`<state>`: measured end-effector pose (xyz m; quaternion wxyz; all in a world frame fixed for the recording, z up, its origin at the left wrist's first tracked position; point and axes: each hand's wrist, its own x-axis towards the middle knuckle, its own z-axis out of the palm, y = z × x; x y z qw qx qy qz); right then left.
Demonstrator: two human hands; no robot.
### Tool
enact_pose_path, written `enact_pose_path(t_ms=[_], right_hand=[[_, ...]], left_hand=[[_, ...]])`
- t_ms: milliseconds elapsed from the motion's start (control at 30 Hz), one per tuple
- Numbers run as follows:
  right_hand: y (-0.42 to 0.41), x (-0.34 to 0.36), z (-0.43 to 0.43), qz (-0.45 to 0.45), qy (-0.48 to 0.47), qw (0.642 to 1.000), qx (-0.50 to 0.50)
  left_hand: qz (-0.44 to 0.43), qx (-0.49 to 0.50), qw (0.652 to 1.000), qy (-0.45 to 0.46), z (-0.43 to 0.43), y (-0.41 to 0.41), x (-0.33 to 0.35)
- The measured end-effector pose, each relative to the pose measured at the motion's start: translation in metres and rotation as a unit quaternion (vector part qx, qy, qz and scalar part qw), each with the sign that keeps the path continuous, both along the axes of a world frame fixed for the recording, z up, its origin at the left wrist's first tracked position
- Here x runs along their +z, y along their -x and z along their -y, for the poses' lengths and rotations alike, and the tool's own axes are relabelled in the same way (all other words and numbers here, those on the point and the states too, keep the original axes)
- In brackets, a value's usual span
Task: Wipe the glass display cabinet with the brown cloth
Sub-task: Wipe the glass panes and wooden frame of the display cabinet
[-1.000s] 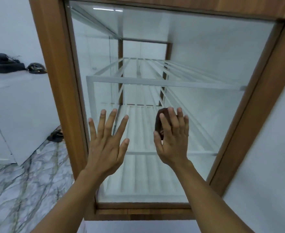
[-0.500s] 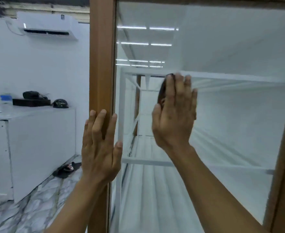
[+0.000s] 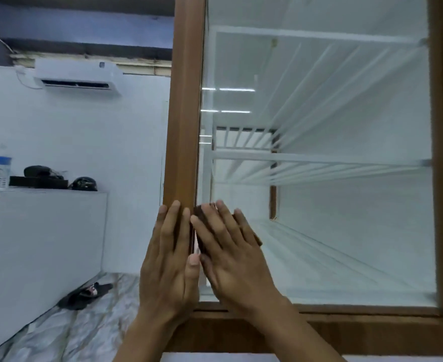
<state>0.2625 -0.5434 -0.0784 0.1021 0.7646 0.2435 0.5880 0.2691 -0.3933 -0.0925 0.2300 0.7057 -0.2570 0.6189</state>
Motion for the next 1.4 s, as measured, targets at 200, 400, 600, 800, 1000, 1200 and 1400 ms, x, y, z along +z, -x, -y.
enact_pose_path(t_ms=[200,400,600,800,1000,1200,1400], right_hand=[[0.012,-0.016,0.022,-0.002,-0.242,0.97,0.006],[0.018,-0.077,0.027,-0.05,-0.081,0.995,0.017],[0.046,-0.059,0.19,-0.019,-0.46,0.887,-0.037],[0.045,-0.084,0.176,-0.064,-0.081,0.994,-0.022],[0.052,-0.056,0.242,-0.016,-0.341,0.939,-0.036],[0.03,-0.025,0.231,0.02,-0.167,0.986,0.003],[0.023,0.034,0.179,0.051,-0.189,0.98,0.037]], left_hand=[[-0.014,-0.001,1.0,-0.003,0.001,-0.001,-0.017],[-0.028,0.026,0.999,-0.029,-0.001,0.001,-0.046],[-0.063,0.14,0.984,-0.09,0.046,0.011,-0.042],[-0.084,0.126,0.98,-0.125,0.135,0.019,-0.038],[-0.068,0.112,0.984,-0.118,0.174,0.024,-0.035],[-0.06,0.068,0.989,-0.114,0.162,0.019,-0.029],[-0.013,0.079,0.989,-0.126,0.168,0.005,0.05]])
